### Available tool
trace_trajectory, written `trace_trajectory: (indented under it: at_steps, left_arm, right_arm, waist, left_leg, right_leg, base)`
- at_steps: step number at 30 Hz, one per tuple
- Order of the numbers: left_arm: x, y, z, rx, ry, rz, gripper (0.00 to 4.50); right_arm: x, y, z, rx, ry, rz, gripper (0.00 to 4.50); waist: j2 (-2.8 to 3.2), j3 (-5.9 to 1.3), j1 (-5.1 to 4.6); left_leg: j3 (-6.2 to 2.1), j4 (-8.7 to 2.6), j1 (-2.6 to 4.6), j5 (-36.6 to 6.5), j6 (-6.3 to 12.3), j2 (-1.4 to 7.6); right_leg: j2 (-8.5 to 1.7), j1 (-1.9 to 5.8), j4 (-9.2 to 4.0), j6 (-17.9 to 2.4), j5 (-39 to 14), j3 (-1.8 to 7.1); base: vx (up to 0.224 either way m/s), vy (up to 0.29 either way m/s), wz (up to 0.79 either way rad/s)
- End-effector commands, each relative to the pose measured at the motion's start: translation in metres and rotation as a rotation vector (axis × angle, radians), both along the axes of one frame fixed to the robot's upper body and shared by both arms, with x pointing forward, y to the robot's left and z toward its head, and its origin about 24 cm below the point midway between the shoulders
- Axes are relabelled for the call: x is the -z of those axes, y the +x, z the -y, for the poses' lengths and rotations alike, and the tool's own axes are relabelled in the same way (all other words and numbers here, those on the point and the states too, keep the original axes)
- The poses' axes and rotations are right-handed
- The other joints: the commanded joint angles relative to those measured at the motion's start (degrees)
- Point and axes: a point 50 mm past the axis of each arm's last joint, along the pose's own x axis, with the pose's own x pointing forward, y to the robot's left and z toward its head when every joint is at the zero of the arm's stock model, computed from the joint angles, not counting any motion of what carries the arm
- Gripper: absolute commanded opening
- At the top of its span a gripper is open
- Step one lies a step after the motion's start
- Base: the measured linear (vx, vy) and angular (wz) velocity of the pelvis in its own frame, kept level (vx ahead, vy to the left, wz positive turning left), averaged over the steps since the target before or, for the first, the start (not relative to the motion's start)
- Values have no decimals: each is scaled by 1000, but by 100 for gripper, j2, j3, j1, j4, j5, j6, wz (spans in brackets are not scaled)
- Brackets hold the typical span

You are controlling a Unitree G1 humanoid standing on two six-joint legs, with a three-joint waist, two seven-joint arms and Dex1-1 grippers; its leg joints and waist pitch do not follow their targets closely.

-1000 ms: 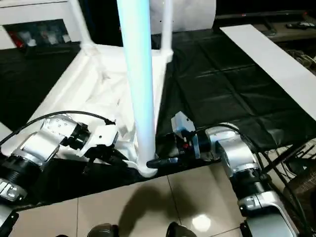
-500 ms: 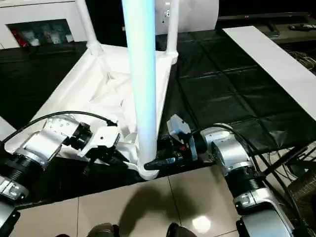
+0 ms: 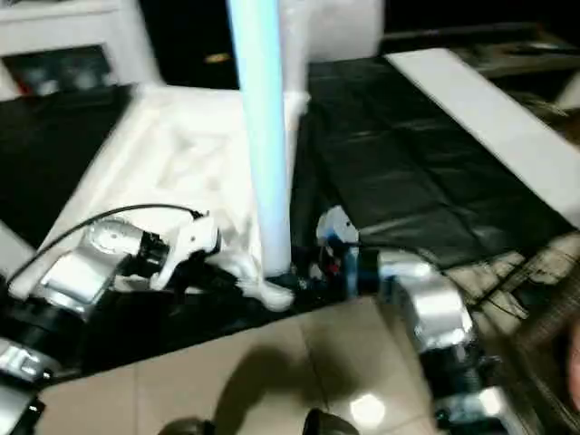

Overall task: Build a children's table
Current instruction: Rotate leg to tighten

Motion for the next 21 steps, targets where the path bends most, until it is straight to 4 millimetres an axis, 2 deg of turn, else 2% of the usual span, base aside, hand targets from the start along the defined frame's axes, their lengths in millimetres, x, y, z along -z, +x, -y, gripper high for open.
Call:
trace_trajectory:
  at_steps: [1, 2, 3, 4, 5, 6, 7, 8, 9, 10, 11, 12, 13, 14, 15, 16, 17, 18, 19, 20, 21]
  left_arm:
    - [0, 0, 36, -56, -94, 16, 0]
    - [0, 2, 41, -95, -107, 12, 0]
    - [-1, 5, 44, -125, -115, 19, 0]
    - [-2, 7, 46, -147, -120, 25, 0]
    - [-3, 10, 49, -177, -124, 34, 0]
    - [-3, 11, 49, -182, -124, 35, 0]
    - [-5, 15, 50, -213, -122, 50, 0]
    - [-6, 18, 52, -242, -119, 65, 0]
    - [-8, 20, 53, -255, -118, 73, 0]
    - [-8, 20, 53, -256, -117, 74, 0]
    - [-10, 22, 54, -263, -116, 87, 0]
    - [-11, 21, 55, -252, -114, 92, 0]
    - [-11, 20, 55, -224, -103, 103, 0]
    - [-11, 19, 55, -214, -100, 105, 0]
    - [-10, 17, 54, -177, -93, 111, 0]
    - [-9, 15, 52, -158, -83, 110, 0]
    - [-9, 15, 51, -156, -82, 110, 0]
    - [-6, 12, 45, -110, -55, 112, 0]
    - [-4, 11, 39, -94, -32, 115, 0]
    - [-3, 10, 34, -71, -14, 124, 0]
    - [-2, 10, 28, -53, 4, 131, 0]
  right_arm:
    - [3, -12, -56, -108, 50, -51, 203]
    - [3, -10, -64, -48, 52, -50, 203]
    - [2, -7, -70, -5, 58, -53, 203]
    - [1, -5, -75, 26, 61, -55, 202]
    - [-1, -2, -83, 81, 75, -61, 202]
    - [-2, -1, -84, 92, 78, -62, 202]
    - [-4, 5, -90, 173, 92, -77, 202]
    - [-7, 11, -96, 274, 102, -99, 202]
    - [-9, 15, -100, 350, 111, -122, 202]
    - [-9, 15, -100, 357, 111, -124, 202]
    - [-15, 15, -109, 372, 167, -154, 258]
    - [-18, 15, -113, 369, 180, -141, 272]
    - [-21, 14, -115, 377, 181, -114, 272]
    - [-21, 13, -115, 380, 182, -107, 272]
    - [-22, 13, -114, 385, 188, -96, 279]
    - [-21, 12, -111, 393, 190, -89, 279]
    - [-21, 12, -110, 393, 190, -88, 313]
    - [-19, 12, -100, 403, 169, -51, 313]
    - [-18, 12, -92, 409, 155, -32, 320]
    - [-17, 11, -84, 411, 151, -18, 332]
    - [-17, 9, -75, 407, 150, 0, 347]
  waist:
    - [-29, -199, -98]
    - [9, -205, -166]
    - [80, -202, -283]
    - [235, -188, -230]
    - [157, -110, -257]
    - [5, -82, -275]
    - [-179, -22, -257]
    - [-204, -94, -313]
    - [-179, -172, -387]
    - [86, -134, -354]
    - [323, -254, -401]
    - [320, -228, -371]
    - [-15, -114, -390]
    - [-46, -83, -273]
    - [-134, -120, -284]
    - [-64, -155, -275]
    - [36, -276, -260]
    - [86, -296, -242]
    - [94, -306, -246]
    - [35, -303, -254]
    - [44, -300, -235]
  left_leg:
    - [-50, -288, -1, -1996, 130, 34]
    - [-77, -298, 4, -2166, 161, 77]
    - [-218, -453, -198, -2647, 166, 301]
    - [-478, -872, -347, -3798, 120, 760]
    - [-439, -1030, -153, -4541, 78, 717]
    - [-338, -875, -3, -4541, 22, 476]
    - [-37, -18, 506, -3021, -107, -276]
    - [27, 268, 521, -2104, -4, -422]
    - [-126, 68, -164, -1410, 69, -220]
    - [-195, -16, -78, -1645, 77, -105]
    - [-662, -574, -526, -2970, 135, 591]
    - [-649, -710, -261, -3290, 151, 614]
    - [-454, -522, -85, -3332, -10, 176]
    - [-298, -298, 145, -2756, -107, -125]
    - [-167, -48, 20, -1499, 140, -263]
    - [-233, -142, -120, -1440, 159, -174]
    - [-316, -302, -225, -1111, 163, -8]
    - [-343, -348, -217, -879, 169, 55]
    - [-306, -384, -181, -530, 233, 126]
    - [-265, -405, -187, -492, 245, 136]
    - [-248, -407, -139, -588, 266, 137]
  right_leg:
    - [-330, 301, -915, 576, -4591, -57]
    - [-330, 347, -956, 623, -4497, -139]
    - [-317, 595, -778, 674, -3991, -206]
    - [-350, 788, 263, 171, -2358, 211]
    - [-271, 492, 412, -146, -1291, 462]
    - [-252, 356, 84, -130, -2122, 490]
    - [-298, -222, -1063, 584, -5566, 102]
    - [-474, -210, -1074, 647, -6082, 58]
    - [-597, 462, -862, 927, -5718, -124]
    - [-532, 451, -1051, 957, -5547, -312]
    - [-502, 969, 403, 357, -2180, 235]
    - [-406, 677, 300, 42, -1246, 351]
    - [-414, 391, -250, -37, -2344, 392]
    - [-438, 175, -704, 272, -4146, 238]
    - [-602, 297, -864, 667, -5594, 129]
    - [-583, 424, -820, 754, -5367, 72]
    - [-562, 552, -687, 607, -4165, 161]
    - [-520, 523, -615, 397, -3413, 199]
    - [-437, 445, -471, -139, -2179, 248]
    - [-366, 435, -405, -446, -1801, 274]
    - [-358, 399, -408, -545, -1827, 299]
  base:
    - [0, 0, 0]
    - [-38, 37, -18]
    - [-38, 37, -18]
    - [-50, 6, -19]
    - [0, 0, 0]
    - [0, 0, 0]
    - [0, 0, 0]
    - [59, -18, -30]
    - [59, -18, -30]
    - [54, 58, -50]
    - [11, 35, -18]
    - [11, 35, -18]
    - [0, 0, 0]
    - [54, -13, 9]
    - [54, -13, 9]
    - [86, 34, -19]
    - [88, 34, -21]
    - [88, 34, -21]
    - [53, 23, 3]
    - [0, 0, 0]
    - [0, 0, 0]
